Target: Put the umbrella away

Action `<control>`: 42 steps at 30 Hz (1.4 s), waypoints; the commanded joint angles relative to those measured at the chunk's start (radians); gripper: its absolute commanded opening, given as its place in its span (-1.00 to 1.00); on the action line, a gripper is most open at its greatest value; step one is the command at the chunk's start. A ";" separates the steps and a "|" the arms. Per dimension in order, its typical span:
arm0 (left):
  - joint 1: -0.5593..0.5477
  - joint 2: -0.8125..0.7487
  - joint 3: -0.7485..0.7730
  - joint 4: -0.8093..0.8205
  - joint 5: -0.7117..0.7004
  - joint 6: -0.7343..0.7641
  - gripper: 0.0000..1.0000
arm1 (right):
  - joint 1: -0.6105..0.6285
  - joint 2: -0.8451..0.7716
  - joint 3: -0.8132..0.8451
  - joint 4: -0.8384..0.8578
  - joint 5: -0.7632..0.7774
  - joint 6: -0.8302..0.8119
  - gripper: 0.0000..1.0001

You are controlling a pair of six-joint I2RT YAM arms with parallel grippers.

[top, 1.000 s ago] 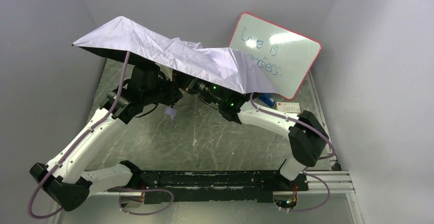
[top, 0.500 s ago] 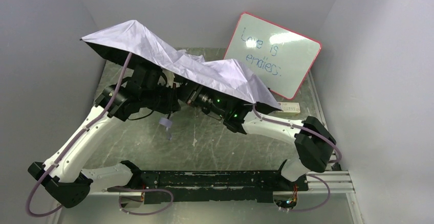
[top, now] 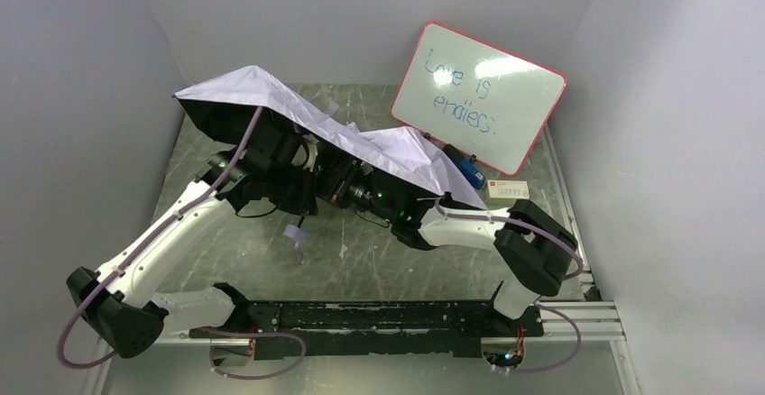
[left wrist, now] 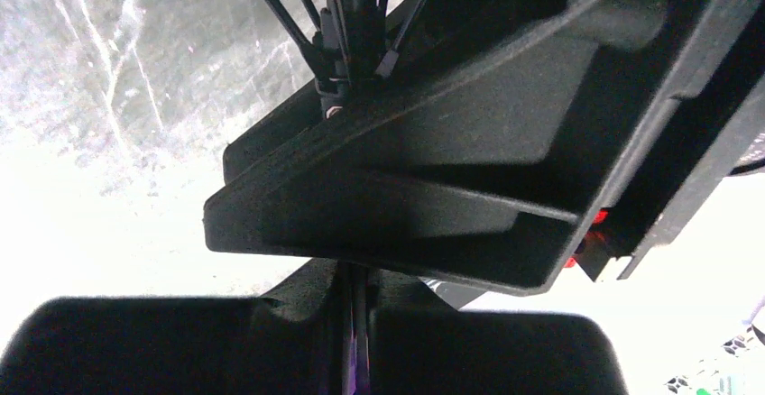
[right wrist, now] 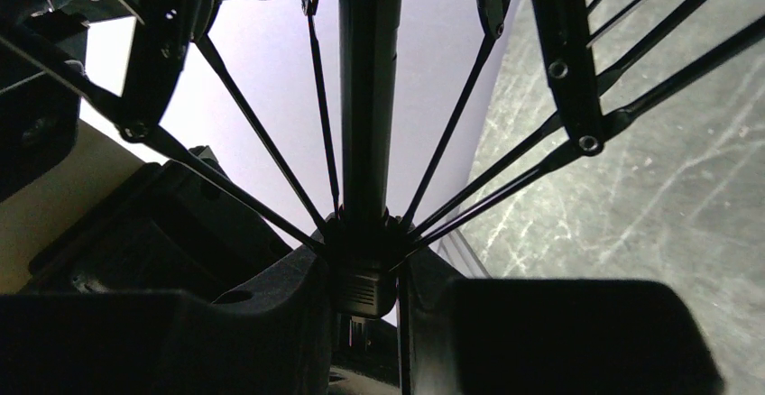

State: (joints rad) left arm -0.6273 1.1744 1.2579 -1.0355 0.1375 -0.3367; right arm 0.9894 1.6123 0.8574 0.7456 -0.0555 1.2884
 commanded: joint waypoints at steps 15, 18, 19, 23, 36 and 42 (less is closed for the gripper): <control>0.035 0.119 -0.076 0.211 -0.169 0.069 -0.91 | 0.004 0.170 -0.048 -0.133 -0.089 -0.066 -0.70; 0.035 0.129 -0.077 0.214 -0.167 0.071 -0.91 | -0.003 0.164 -0.046 -0.138 -0.082 -0.081 -0.73; 0.035 0.129 -0.081 0.219 -0.168 0.071 -0.91 | -0.006 0.158 -0.043 -0.149 -0.073 -0.093 -0.74; 0.035 0.128 -0.091 0.241 -0.171 0.072 -0.90 | -0.015 0.119 -0.015 -0.214 -0.032 -0.148 -0.76; 0.035 -0.002 -0.039 0.326 -0.149 0.077 -0.90 | -0.013 -0.011 0.175 -0.414 0.087 -0.374 -0.98; 0.035 -0.076 0.064 0.327 -0.147 0.104 -0.90 | 0.031 -0.056 0.294 -0.477 0.123 -0.448 -1.00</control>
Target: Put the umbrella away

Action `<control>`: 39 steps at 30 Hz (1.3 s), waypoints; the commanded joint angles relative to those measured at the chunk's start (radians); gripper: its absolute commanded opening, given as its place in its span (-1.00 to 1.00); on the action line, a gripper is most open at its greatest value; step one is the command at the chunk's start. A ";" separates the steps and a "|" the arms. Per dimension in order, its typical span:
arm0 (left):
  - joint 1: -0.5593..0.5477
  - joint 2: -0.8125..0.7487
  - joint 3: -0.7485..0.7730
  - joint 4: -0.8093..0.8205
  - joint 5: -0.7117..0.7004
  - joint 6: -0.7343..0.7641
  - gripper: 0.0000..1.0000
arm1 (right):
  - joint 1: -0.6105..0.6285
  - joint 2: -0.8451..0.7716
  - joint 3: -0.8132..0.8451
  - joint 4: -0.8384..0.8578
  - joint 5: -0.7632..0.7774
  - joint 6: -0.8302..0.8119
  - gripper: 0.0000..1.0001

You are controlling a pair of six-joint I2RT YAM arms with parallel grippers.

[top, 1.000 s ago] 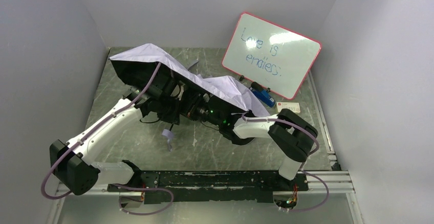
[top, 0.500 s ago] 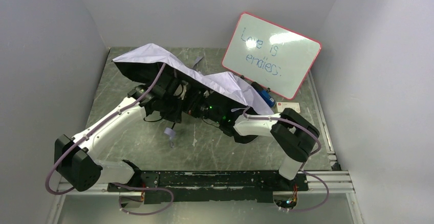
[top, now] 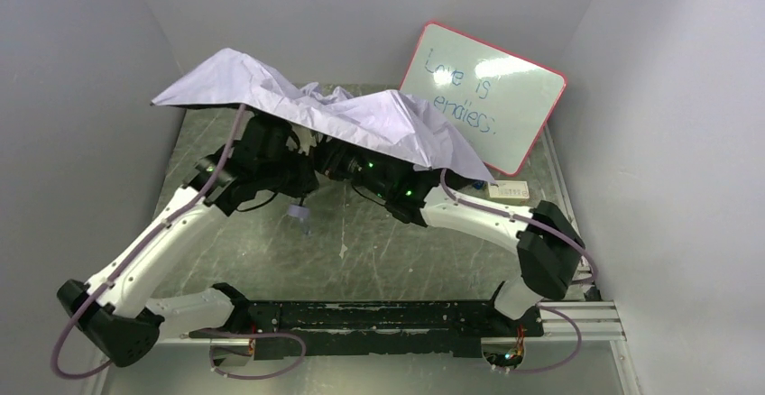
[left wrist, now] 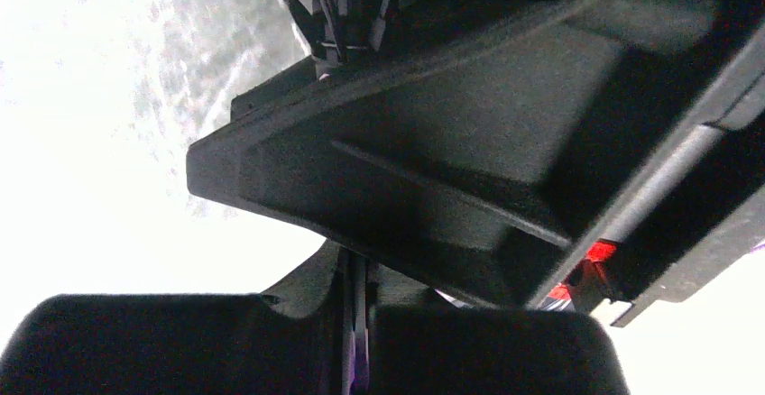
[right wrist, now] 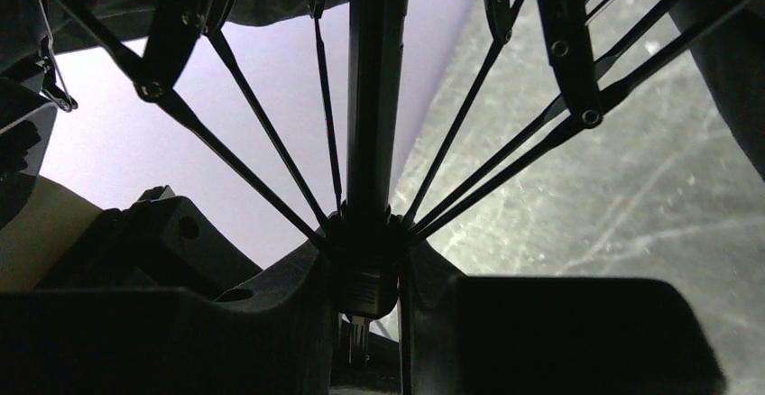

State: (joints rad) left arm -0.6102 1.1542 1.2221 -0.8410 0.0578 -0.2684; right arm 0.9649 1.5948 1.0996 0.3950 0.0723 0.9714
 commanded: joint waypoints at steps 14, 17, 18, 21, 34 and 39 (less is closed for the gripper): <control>0.018 0.008 0.650 -0.352 -0.131 0.021 -0.91 | 0.319 -0.071 0.270 -0.222 0.102 -0.018 -1.00; 0.018 0.008 0.732 -0.438 -0.141 0.007 -0.90 | 0.376 -0.065 0.290 -0.219 0.087 0.034 -1.00; 0.017 0.006 0.750 -0.459 -0.144 -0.003 -0.90 | 0.396 -0.066 0.298 -0.221 0.085 0.045 -1.00; 0.017 0.026 0.818 -0.549 -0.121 -0.034 -0.90 | 0.430 -0.078 0.281 -0.213 0.068 0.100 -1.00; 0.017 0.008 0.260 -0.205 -0.086 -0.019 -0.91 | 0.218 -0.184 -0.197 -0.007 0.026 0.388 -1.00; 0.017 0.067 0.182 -0.047 -0.071 0.020 -0.90 | 0.099 -0.147 -0.238 0.020 -0.050 0.332 -1.00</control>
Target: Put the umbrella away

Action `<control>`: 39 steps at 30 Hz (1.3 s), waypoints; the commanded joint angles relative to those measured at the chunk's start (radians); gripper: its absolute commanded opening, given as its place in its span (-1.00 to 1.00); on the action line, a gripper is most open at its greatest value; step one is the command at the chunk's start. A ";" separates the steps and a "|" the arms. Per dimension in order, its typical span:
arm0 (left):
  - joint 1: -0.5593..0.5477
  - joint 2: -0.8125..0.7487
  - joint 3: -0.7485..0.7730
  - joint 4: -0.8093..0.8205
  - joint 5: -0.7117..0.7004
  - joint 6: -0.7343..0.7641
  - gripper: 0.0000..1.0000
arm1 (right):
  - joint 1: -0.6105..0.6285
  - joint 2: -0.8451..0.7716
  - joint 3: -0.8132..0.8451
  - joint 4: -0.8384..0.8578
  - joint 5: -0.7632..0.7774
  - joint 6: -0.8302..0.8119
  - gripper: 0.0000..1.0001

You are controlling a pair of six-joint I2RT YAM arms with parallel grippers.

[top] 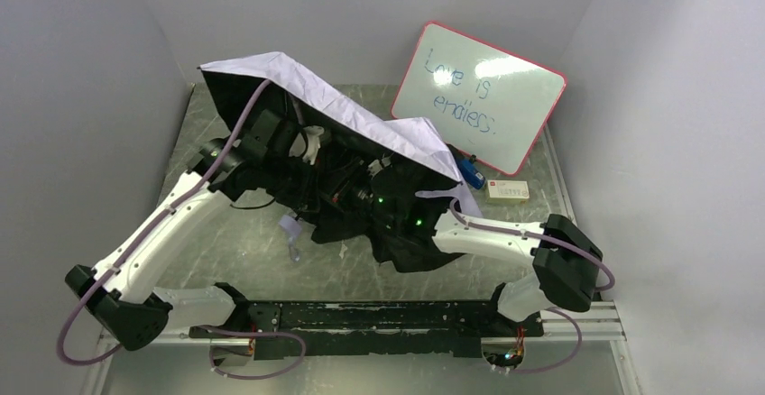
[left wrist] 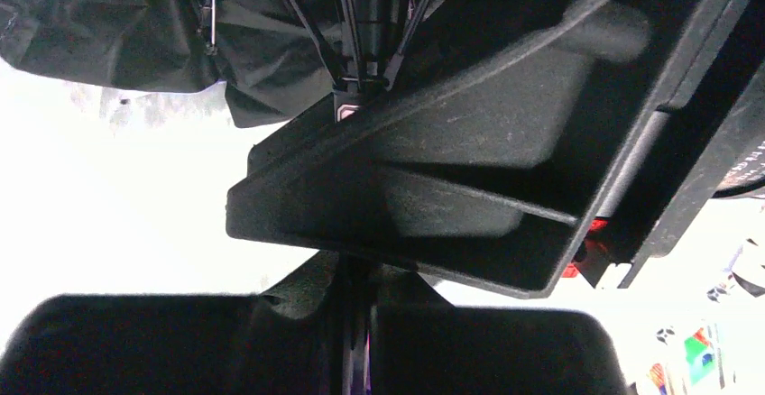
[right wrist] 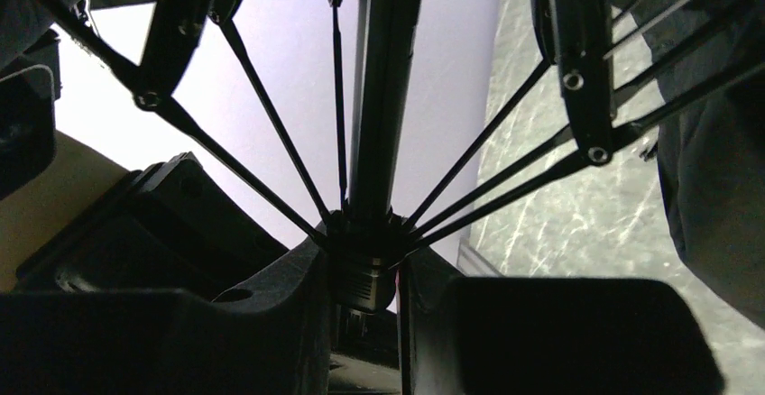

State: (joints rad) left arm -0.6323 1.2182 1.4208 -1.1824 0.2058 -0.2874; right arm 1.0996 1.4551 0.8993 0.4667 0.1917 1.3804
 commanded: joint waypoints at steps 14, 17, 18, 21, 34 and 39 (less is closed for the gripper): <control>0.038 0.089 -0.276 0.550 -0.204 -0.016 -0.90 | -0.154 0.140 -0.085 0.009 -0.270 -0.175 -0.77; 0.039 0.125 -0.290 0.573 -0.254 -0.047 -0.90 | -0.173 0.147 -0.110 0.030 -0.279 -0.170 -0.48; 0.039 0.136 -0.292 0.578 -0.263 -0.054 -0.91 | -0.180 0.146 -0.119 0.033 -0.282 -0.170 -0.41; 0.039 0.163 -0.300 0.593 -0.283 -0.068 -0.90 | -0.185 0.123 -0.147 0.029 -0.268 -0.176 -0.22; 0.040 0.258 -0.322 0.666 -0.278 -0.060 -0.90 | -0.180 -0.053 -0.339 -0.042 -0.199 -0.179 0.24; 0.040 0.312 -0.330 0.695 -0.245 -0.034 -0.90 | -0.175 -0.225 -0.382 -0.219 -0.046 -0.290 0.22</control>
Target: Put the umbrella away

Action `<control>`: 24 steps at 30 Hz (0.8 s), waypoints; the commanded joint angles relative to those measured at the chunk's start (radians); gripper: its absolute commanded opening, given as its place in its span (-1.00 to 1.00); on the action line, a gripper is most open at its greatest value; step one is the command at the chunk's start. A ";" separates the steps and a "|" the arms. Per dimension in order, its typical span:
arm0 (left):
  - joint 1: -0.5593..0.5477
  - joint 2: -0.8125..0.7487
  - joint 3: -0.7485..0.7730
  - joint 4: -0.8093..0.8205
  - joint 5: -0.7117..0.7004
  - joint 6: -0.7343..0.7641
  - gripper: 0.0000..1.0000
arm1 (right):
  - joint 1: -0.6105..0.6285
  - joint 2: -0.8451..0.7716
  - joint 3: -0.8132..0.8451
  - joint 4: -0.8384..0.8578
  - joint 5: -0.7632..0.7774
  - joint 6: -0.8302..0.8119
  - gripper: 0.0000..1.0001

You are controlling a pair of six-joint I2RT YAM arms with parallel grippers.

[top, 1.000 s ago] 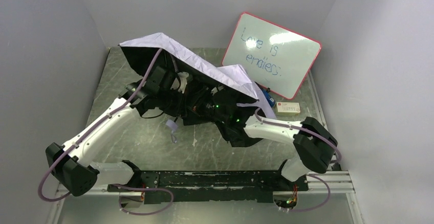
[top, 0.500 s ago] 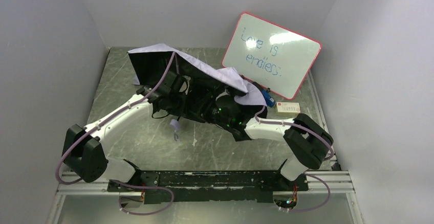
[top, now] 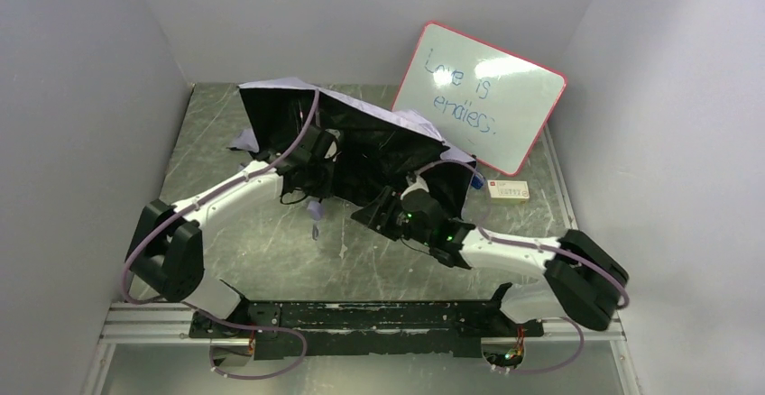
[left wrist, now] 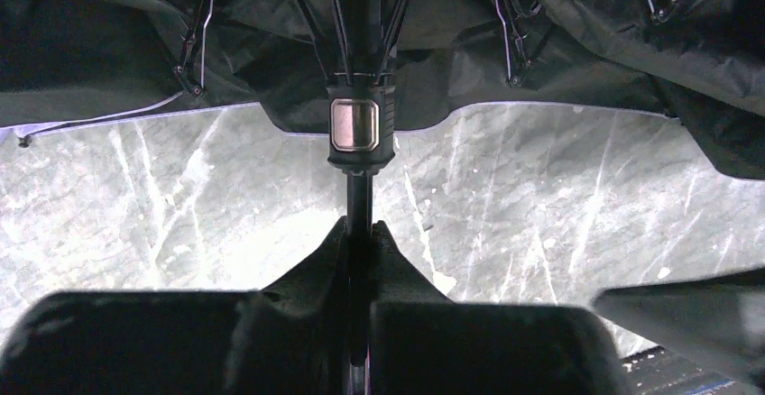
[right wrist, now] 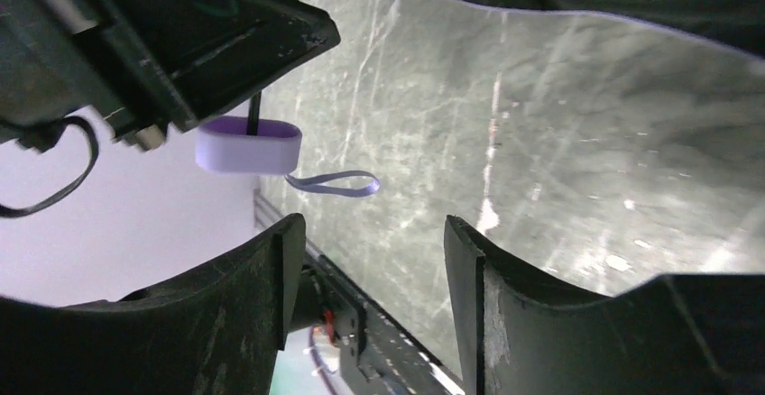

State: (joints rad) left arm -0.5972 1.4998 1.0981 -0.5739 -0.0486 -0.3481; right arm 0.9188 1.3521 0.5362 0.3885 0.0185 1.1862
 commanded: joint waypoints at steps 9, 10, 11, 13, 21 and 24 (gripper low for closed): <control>0.005 0.031 -0.062 0.106 0.027 0.019 0.10 | 0.006 -0.366 0.090 -0.482 0.449 -0.308 0.21; 0.004 0.014 -0.069 0.103 0.036 0.017 0.46 | 0.005 -0.376 0.107 -0.497 0.472 -0.327 0.21; 0.004 -0.015 -0.076 0.096 0.039 0.016 0.60 | 0.004 -0.385 0.125 -0.512 0.489 -0.344 0.21; 0.005 -0.065 -0.090 0.065 0.039 0.014 0.66 | 0.004 -0.396 0.160 -0.532 0.513 -0.377 0.21; 0.004 -0.338 -0.141 -0.047 0.130 0.005 0.52 | 0.003 -0.427 0.313 -0.591 0.561 -0.509 0.20; 0.004 -0.460 -0.144 -0.014 0.317 0.034 0.36 | 0.003 -0.414 0.390 -0.601 0.559 -0.573 0.19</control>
State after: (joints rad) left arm -0.5972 1.1580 0.9657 -0.5846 0.0422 -0.3355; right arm 0.9203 0.9459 0.8349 -0.1745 0.5323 0.7273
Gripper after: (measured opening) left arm 0.716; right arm 0.599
